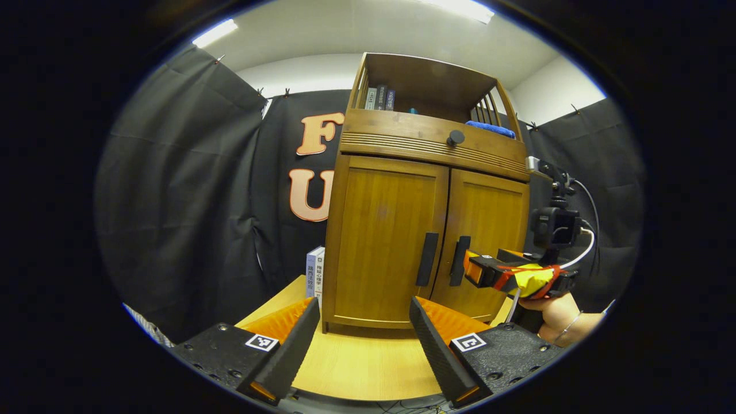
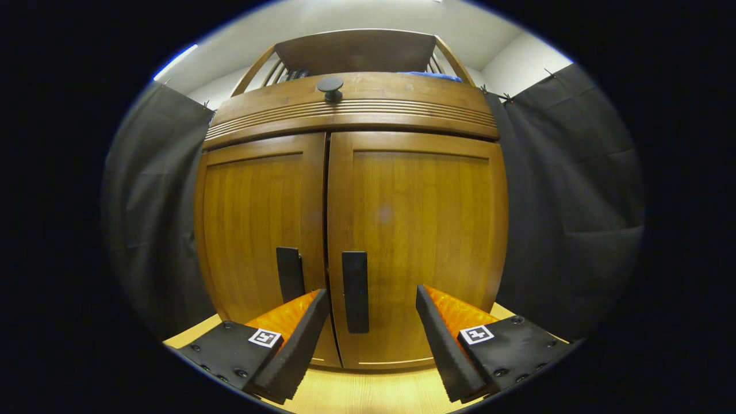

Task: Open the right door of the double-door shoe cabinet with the right hand, and open the left door with the left hand.

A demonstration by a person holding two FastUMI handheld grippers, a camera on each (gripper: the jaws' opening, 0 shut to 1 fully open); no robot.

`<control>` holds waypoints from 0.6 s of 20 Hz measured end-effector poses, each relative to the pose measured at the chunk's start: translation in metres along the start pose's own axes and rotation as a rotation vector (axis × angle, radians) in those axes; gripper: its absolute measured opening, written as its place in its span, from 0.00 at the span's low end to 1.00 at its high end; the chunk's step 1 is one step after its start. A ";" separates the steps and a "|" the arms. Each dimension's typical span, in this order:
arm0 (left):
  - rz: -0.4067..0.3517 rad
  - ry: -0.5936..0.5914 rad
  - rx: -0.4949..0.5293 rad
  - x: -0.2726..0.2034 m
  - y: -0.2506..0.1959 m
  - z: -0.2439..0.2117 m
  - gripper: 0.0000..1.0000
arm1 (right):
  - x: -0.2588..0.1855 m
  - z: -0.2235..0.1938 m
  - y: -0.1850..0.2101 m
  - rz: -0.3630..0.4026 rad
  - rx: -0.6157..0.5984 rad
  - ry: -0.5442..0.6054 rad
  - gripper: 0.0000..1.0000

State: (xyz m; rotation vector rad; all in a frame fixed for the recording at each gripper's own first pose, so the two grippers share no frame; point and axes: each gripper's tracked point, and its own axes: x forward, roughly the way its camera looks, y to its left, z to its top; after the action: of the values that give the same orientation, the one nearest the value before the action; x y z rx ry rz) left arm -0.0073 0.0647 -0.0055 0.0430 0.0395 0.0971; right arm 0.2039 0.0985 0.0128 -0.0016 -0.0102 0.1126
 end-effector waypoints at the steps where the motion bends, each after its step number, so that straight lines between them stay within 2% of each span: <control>1: 0.007 0.001 0.003 0.000 0.004 -0.001 0.94 | 0.007 -0.002 0.002 0.000 -0.003 0.005 0.94; 3: 0.025 0.003 0.005 0.001 0.014 -0.001 0.91 | 0.020 -0.010 0.007 0.003 -0.006 0.022 0.94; 4: 0.036 0.005 0.004 0.002 0.019 -0.002 0.98 | 0.027 -0.011 0.008 0.006 -0.009 0.028 0.94; 5: 0.046 0.008 0.003 0.001 0.020 -0.003 0.91 | 0.034 -0.013 0.008 0.000 -0.012 0.034 0.94; 6: 0.056 0.012 0.001 0.001 0.021 -0.004 0.91 | 0.041 -0.015 0.010 0.001 -0.011 0.042 0.98; 9: 0.080 0.023 -0.005 0.002 0.023 -0.003 0.91 | 0.055 -0.023 0.014 0.004 0.002 0.073 0.92; 11: 0.095 0.026 -0.007 0.003 0.024 -0.004 0.91 | 0.063 -0.028 0.016 0.003 0.005 0.083 0.83; 12: 0.102 0.027 -0.007 0.003 0.024 -0.003 0.94 | 0.066 -0.029 0.016 0.003 0.003 0.088 0.77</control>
State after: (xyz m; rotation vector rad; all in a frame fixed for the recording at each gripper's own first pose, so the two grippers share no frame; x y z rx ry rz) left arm -0.0066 0.0895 -0.0079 0.0363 0.0636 0.1997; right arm 0.2681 0.1223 -0.0156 -0.0035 0.0779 0.1151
